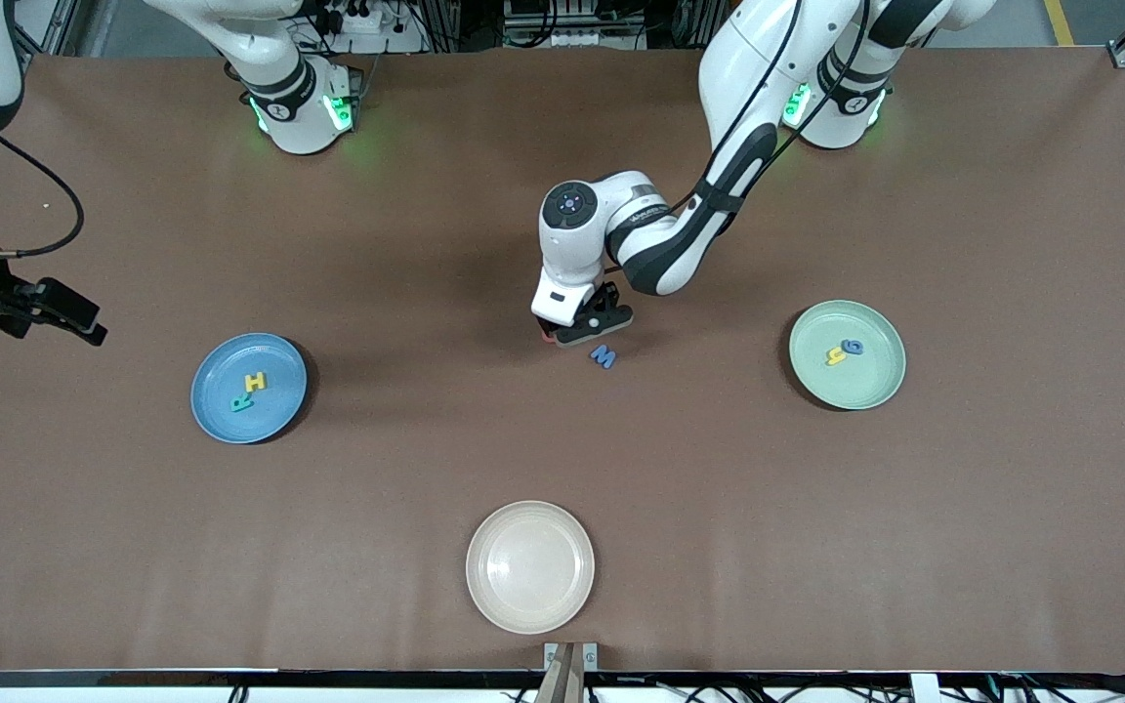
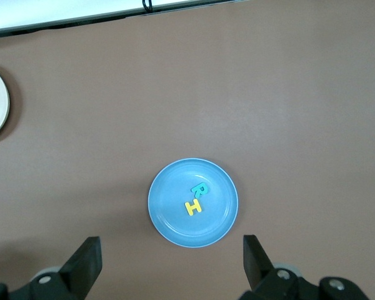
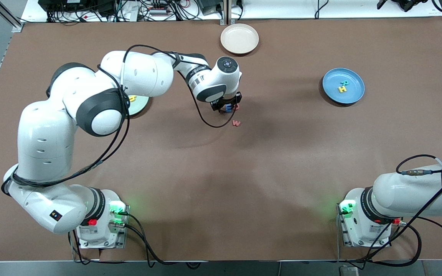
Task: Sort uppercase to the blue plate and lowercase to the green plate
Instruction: 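Close the left gripper on the blue E and lift it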
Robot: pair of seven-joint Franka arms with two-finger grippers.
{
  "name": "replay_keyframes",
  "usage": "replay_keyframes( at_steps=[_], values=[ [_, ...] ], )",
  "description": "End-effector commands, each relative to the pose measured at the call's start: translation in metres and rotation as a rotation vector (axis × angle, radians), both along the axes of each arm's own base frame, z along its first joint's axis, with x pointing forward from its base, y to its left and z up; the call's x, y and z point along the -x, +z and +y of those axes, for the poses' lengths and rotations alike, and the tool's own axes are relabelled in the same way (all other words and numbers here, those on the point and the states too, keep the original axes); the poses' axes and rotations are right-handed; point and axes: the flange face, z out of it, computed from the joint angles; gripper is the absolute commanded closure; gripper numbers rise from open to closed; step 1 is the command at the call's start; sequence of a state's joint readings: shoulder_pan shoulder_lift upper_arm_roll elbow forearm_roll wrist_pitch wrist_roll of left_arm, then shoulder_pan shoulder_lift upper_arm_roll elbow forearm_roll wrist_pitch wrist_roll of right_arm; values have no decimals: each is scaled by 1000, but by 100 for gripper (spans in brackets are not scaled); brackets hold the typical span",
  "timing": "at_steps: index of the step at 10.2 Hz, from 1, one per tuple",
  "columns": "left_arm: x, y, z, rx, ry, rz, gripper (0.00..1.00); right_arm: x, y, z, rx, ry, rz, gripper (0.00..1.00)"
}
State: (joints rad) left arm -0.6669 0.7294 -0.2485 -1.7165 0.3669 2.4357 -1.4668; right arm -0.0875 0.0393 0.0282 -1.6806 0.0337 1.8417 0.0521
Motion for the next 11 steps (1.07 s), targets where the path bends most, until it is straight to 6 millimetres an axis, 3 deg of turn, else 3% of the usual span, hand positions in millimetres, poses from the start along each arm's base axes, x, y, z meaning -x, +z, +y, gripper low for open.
replay_keyframes(
  at_steps=[1, 8, 11],
  values=[
    [5, -9, 6, -28, -36, -3, 32, 10, 10, -4, -1, 27, 28, 0],
    [2, -10, 12, -36, -75, 1, 32, 12, 10, -3, -5, 20, 53, 0],
    [-6, 2, 4, -12, -71, -18, 32, 11, 8, -3, -6, 16, 55, 0]
  ],
)
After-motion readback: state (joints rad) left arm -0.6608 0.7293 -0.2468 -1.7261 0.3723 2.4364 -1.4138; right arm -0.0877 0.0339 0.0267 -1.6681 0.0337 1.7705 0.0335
